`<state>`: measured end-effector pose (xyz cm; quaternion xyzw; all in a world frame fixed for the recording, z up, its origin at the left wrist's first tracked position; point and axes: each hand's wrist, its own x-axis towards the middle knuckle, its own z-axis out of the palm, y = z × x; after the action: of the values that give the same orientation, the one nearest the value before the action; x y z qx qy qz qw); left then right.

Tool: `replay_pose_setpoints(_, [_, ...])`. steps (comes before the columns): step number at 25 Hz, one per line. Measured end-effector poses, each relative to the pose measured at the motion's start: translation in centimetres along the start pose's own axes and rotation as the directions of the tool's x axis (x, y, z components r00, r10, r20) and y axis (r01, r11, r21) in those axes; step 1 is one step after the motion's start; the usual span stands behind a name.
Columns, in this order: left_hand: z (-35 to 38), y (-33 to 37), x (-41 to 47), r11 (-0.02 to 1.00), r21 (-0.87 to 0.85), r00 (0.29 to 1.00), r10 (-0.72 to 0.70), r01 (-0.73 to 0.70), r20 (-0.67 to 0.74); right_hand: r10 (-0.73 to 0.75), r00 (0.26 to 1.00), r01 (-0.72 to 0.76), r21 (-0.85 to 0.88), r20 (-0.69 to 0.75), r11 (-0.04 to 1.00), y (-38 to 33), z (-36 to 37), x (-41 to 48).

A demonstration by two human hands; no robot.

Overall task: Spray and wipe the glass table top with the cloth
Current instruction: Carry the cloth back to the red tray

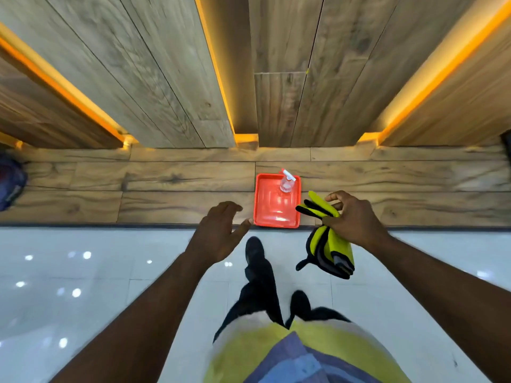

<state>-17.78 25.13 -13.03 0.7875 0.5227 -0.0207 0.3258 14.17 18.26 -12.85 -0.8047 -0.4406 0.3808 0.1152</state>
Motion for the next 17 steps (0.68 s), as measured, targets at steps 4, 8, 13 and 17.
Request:
replay_pose_setpoints(4, [0.8,-3.4,6.5,0.998,-0.049,0.99,-0.036,0.043,0.137,0.067,0.997,-0.064,-0.06,0.036,0.996,-1.3,3.5,6.6])
replay_pose_setpoints(8, [3.5,-6.5,12.6,0.987,-0.092,0.955,-0.103,0.133,0.278,0.144,0.984,-0.125,-0.171,0.102,0.977,-1.5,8.4,15.1])
replay_pose_setpoints(13, [8.0,-9.6,18.8,0.97,-0.074,0.915,-0.189,0.23,0.356,0.137,0.969,-0.085,-0.244,0.206,0.966,0.3,14.7,25.0])
replay_pose_setpoints(17, [9.4,-9.9,21.2,0.965,-0.106,0.919,-0.189,0.239,0.346,0.074,0.975,-0.017,-0.264,0.208,0.964,1.1,16.6,29.4])
